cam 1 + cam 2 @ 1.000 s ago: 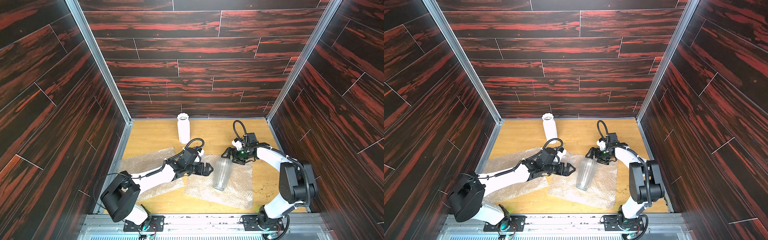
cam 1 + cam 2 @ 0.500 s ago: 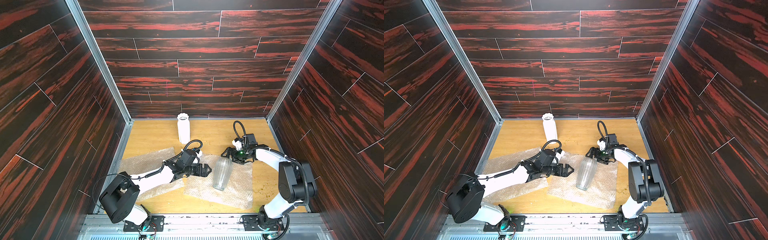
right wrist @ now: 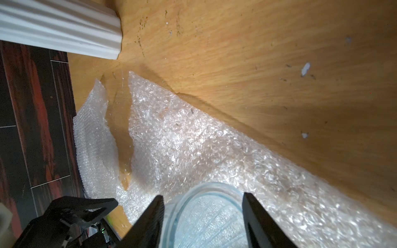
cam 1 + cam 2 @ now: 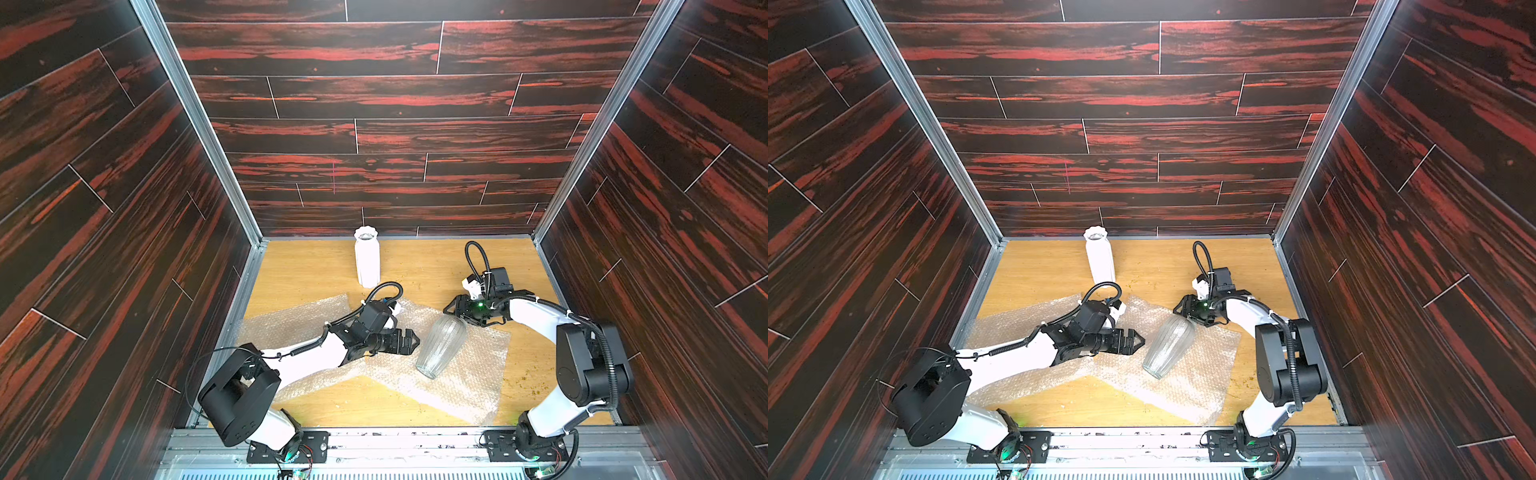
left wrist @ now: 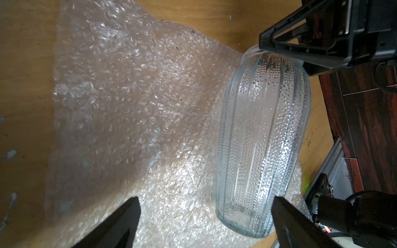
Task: Unwrap the vase from the bubble wrap
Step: Pick up the vase from the bubble wrap.
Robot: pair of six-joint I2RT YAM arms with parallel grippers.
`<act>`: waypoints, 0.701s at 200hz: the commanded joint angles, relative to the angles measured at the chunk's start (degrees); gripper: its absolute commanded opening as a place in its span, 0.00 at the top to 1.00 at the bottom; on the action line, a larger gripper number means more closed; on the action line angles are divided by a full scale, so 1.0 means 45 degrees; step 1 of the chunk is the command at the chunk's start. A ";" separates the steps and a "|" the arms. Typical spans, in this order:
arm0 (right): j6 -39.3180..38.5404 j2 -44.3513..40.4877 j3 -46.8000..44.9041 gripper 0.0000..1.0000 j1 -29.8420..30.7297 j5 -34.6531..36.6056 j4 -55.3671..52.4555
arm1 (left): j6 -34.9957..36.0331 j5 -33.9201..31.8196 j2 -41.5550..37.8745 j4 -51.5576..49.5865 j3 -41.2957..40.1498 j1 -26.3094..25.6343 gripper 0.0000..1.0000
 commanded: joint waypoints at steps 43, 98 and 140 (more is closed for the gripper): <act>-0.0665 -0.1539 0.0327 0.27 0.0085 0.0936 -0.1617 | -0.0123 -0.0248 -0.0408 -0.0119 -0.0160 0.0091 0.00; -0.1493 -0.1936 0.0623 0.28 0.0048 0.0502 -0.3421 | 0.0049 -0.0171 -0.0364 -0.0145 -0.0239 0.0087 0.00; -0.2007 -0.1791 0.0915 0.29 0.0042 -0.0022 -0.4423 | 0.0266 -0.0249 -0.0643 -0.0256 -0.0329 0.0103 0.00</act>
